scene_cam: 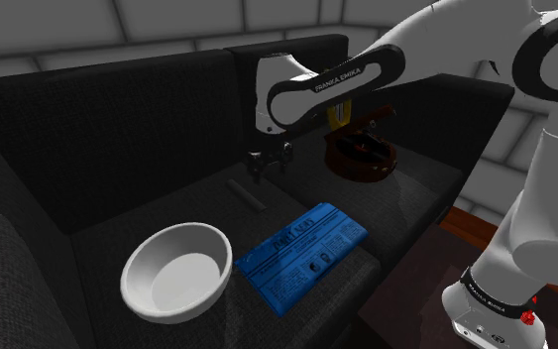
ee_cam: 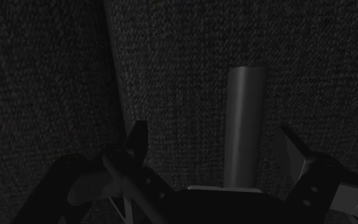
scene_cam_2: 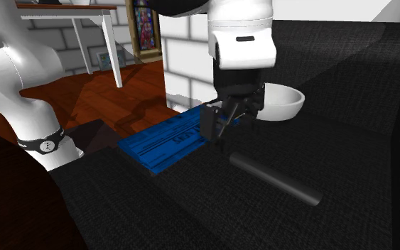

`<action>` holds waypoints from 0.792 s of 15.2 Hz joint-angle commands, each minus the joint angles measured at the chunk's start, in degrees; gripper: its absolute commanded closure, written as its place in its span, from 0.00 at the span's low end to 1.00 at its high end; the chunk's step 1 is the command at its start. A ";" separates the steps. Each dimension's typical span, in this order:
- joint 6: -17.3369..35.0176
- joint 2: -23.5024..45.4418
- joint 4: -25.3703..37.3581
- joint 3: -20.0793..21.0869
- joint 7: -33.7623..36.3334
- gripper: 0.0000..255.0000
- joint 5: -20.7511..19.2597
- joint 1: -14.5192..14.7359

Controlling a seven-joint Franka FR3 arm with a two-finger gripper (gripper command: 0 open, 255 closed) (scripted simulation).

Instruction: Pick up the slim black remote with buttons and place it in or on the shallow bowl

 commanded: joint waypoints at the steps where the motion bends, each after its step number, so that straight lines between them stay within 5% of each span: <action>1: 0.53 4.22 3.68 0.21 1.97 0.00 -1.44 1.21; 5: -0.24 13.05 13.18 -0.06 4.95 0.00 -4.06 3.85; 12: 4.02 15.56 11.40 -0.42 5.36 0.00 -4.72 4.30</action>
